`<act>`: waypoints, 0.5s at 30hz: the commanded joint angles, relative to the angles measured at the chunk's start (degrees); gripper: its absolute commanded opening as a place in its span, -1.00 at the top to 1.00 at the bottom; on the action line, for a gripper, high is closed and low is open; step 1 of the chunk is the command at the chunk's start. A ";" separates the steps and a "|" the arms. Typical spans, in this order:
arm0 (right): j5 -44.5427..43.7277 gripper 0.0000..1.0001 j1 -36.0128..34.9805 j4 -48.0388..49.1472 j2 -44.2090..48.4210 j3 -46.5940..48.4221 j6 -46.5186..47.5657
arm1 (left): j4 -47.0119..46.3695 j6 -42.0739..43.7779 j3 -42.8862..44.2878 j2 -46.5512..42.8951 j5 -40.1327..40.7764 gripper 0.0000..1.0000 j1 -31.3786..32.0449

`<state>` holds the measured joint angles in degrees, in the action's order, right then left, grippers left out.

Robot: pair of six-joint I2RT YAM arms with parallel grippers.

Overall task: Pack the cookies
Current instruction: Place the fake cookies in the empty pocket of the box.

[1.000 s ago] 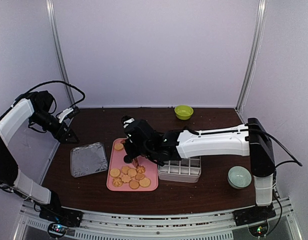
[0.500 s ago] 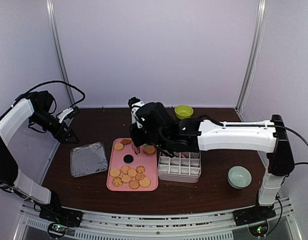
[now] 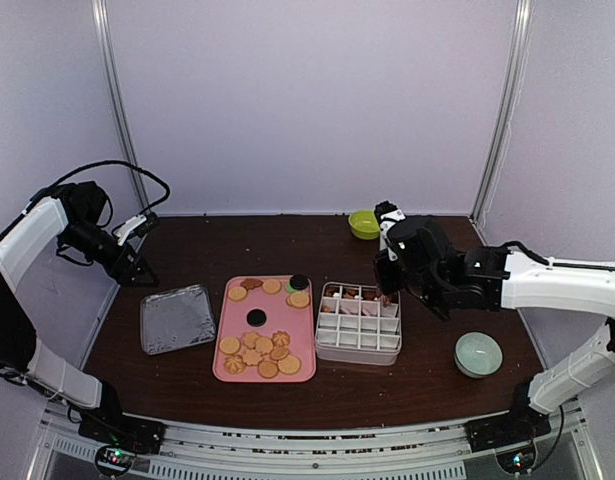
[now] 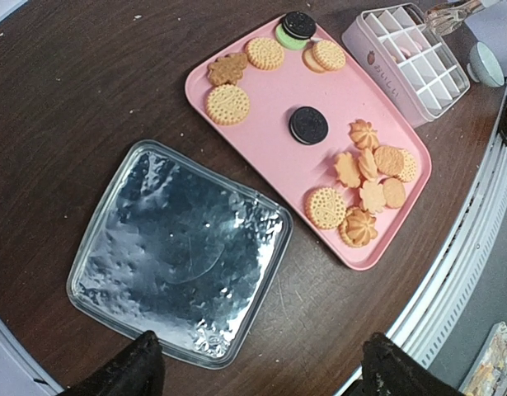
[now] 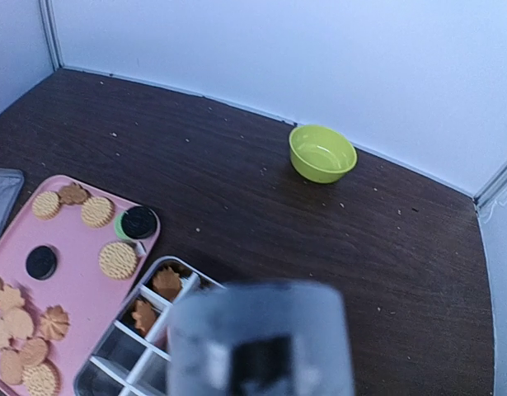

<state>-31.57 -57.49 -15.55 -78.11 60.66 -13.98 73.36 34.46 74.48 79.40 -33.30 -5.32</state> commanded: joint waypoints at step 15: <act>0.62 0.83 2.22 -0.15 4.46 -5.11 -1.40 | -0.03 0.43 1.09 0.23 -1.25 -0.71 -0.47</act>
<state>-31.31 -55.51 -17.43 -74.17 55.48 -14.90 73.36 34.44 74.48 79.50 -33.54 -5.32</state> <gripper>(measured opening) 0.235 0.852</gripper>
